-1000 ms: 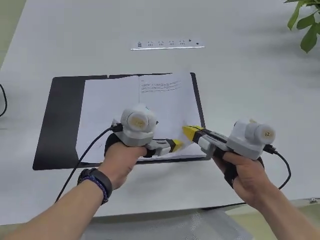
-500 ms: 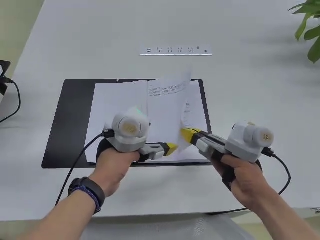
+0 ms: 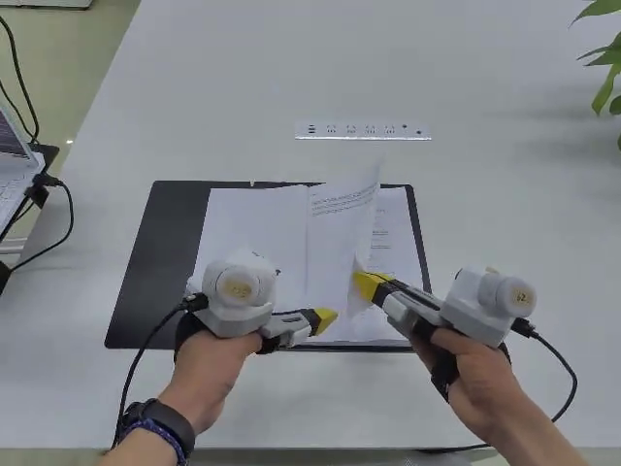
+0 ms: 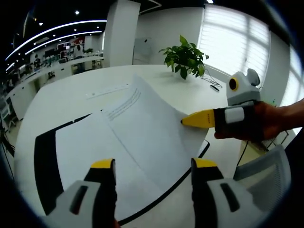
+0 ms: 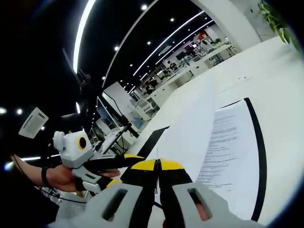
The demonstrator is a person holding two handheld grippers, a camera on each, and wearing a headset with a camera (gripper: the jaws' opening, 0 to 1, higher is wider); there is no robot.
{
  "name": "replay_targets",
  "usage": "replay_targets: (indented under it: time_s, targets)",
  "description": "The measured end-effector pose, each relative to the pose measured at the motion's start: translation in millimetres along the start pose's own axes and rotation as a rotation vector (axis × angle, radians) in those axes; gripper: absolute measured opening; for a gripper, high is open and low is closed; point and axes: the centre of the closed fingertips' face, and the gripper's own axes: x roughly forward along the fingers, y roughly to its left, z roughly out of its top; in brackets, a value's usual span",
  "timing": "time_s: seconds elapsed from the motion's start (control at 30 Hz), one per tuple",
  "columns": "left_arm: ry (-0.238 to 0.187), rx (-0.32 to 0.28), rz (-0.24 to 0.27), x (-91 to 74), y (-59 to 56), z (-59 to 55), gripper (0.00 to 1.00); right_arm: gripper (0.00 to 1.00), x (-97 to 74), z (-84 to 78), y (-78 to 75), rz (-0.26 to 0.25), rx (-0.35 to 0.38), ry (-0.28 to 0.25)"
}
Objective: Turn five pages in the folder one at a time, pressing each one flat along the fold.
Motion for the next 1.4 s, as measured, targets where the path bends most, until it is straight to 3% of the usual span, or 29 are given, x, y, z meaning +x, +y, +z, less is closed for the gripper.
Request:
replay_targets:
  time_s: [0.4, 0.5, 0.8, 1.13, 1.4]
  targets:
    - [-0.032, -0.037, 0.085, -29.5, 27.6, 0.9, 0.64, 0.0, 24.0, -1.3, 23.5, 0.059, 0.007, 0.006]
    - [-0.046, -0.074, 0.115, -36.1, 36.3, 0.6, 0.64, 0.0, 30.8, -2.0, 28.3, 0.075, 0.005, 0.013]
    - [-0.062, -0.093, 0.156, -55.0, 48.4, 1.0, 0.65, 0.0, 51.9, -3.5, 47.1, 0.121, 0.013, 0.027]
    - [-0.099, -0.138, 0.233, -85.8, 72.0, 0.3, 0.65, 0.0, 71.5, -9.8, 68.4, 0.173, 0.027, 0.049]
    - [-0.1, -0.154, 0.258, -97.8, 77.8, -6.8, 0.65, 0.0, 86.9, -14.4, 81.7, 0.211, 0.042, 0.065]
